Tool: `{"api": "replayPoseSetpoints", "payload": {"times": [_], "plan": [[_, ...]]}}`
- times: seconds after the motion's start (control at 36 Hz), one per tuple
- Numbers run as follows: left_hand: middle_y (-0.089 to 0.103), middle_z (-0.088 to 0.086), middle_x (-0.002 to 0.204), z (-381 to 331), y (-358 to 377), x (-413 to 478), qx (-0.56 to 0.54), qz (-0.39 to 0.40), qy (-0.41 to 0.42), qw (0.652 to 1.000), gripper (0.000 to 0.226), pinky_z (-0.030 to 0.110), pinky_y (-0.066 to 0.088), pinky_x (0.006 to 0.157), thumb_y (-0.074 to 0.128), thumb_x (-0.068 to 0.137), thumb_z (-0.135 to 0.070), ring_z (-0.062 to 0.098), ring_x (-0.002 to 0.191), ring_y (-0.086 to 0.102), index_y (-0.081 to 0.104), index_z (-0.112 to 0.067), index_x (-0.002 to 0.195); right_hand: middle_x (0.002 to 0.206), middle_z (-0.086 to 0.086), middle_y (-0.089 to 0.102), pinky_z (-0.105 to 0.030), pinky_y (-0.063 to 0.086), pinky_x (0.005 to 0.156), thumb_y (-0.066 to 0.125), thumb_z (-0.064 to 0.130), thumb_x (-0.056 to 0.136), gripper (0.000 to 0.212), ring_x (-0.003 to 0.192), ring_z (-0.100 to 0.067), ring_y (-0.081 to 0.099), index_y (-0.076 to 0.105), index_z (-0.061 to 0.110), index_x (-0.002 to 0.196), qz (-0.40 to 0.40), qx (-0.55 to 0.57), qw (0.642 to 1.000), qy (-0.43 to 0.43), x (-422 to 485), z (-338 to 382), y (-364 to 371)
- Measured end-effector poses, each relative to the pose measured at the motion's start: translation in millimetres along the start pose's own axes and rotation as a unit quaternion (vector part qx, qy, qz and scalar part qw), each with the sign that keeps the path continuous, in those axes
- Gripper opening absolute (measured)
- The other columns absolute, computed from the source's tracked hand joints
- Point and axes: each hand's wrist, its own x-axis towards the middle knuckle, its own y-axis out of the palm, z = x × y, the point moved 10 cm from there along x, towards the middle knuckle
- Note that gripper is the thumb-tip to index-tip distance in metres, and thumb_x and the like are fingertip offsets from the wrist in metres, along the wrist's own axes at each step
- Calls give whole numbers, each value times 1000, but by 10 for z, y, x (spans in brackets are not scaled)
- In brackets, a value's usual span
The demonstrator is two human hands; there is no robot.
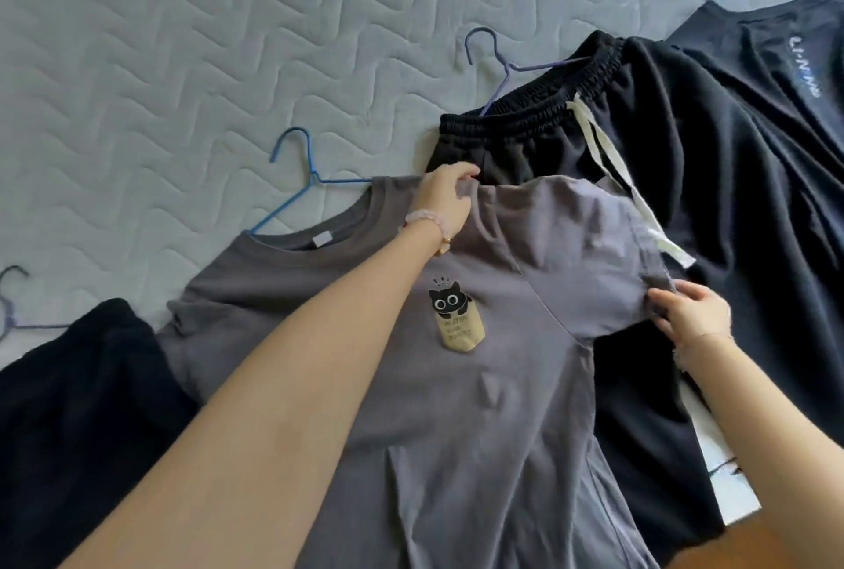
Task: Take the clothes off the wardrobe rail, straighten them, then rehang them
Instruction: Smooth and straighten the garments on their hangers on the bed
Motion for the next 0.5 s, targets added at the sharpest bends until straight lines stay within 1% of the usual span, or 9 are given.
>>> {"api": "replayPoseSetpoints", "payload": {"times": [0.03, 0.06, 0.08, 0.14, 0.22, 0.31, 0.39, 0.42, 0.5], "plan": [[64, 10, 125, 184, -137, -94, 6, -17, -12, 1000, 41, 28, 43, 101, 51, 85, 5, 24, 118, 58, 63, -10, 122, 100, -11, 67, -28, 55, 72, 65, 3, 77, 37, 85, -24, 62, 58, 11, 112, -18, -81, 996, -30, -29, 70, -37], [65, 11, 123, 391, -302, -216, 14, -39, -27, 999, 40, 28, 43, 100, 51, 85, 6, 24, 116, 59, 64, -8, 119, 110, -14, 65, -36, 51, 85, 64, 7, 76, 40, 98, -30, 61, 57, 10, 115, -41, -165, 983, -76, -95, 196, -57], [66, 11, 120, 601, -493, -366, 23, -66, -43, 997, 38, 28, 44, 98, 51, 85, 7, 24, 113, 60, 65, -6, 117, 115, -17, 63, -42, 46, 92, 62, 11, 75, 40, 106, -34, 58, 56, 10, 115, -60, -232, 962, -132, -219, 357, -35], [68, 13, 113, 1035, -901, -715, 28, -131, -74, 988, 35, 31, 46, 95, 51, 82, 10, 27, 107, 63, 67, -4, 110, 116, -22, 59, -47, 44, 94, 54, 13, 75, 41, 108, -41, 54, 56, 7, 115, -63, -277, 927, -246, -529, 636, 150], [67, 14, 112, 1702, -1445, -1323, 45, -207, -153, 965, 32, 31, 44, 94, 52, 83, 9, 29, 107, 63, 67, -3, 108, 117, -23, 57, -44, 38, 94, 54, 5, 76, 39, 109, -40, 49, 56, 1, 115, -19, -289, 880, -376, -1096, 880, 632], [61, 15, 124, 2402, -1748, -1929, 33, -221, -268, 937, 32, 32, 44, 96, 54, 89, 3, 29, 113, 59, 61, -4, 120, 117, -16, 59, -41, 40, 90, 58, 0, 82, 34, 109, -36, 52, 58, 5, 116, 75, -306, 867, -387, -1494, 839, 1241], [54, 16, 135, 2981, -1840, -2374, 28, -195, -354, 914, 39, 36, 42, 102, 56, 92, -8, 31, 121, 54, 53, -5, 131, 117, -12, 62, -36, 42, 88, 58, 4, 84, 33, 105, -32, 57, 60, 8, 117, 174, -336, 846, -376, -1814, 618, 1868], [51, 15, 138, 3117, -1846, -2469, 26, -184, -369, 911, 41, 37, 41, 105, 55, 94, -10, 31, 124, 52, 51, -5, 134, 118, -11, 61, -36, 42, 89, 59, 5, 84, 35, 107, -32, 56, 59, 8, 118, 198, -359, 831, -375, -1893, 513, 2051], [44, 12, 147, 3385, -1855, -2622, 39, -144, -382, 912, 44, 41, 39, 110, 52, 97, -17, 31, 131, 46, 46, -8, 139, 123, -10, 60, -38, 40, 95, 60, 9, 84, 40, 114, -32, 53, 57, 9, 124, 244, -438, 764, -406, -2095, 232, 2480]]}}
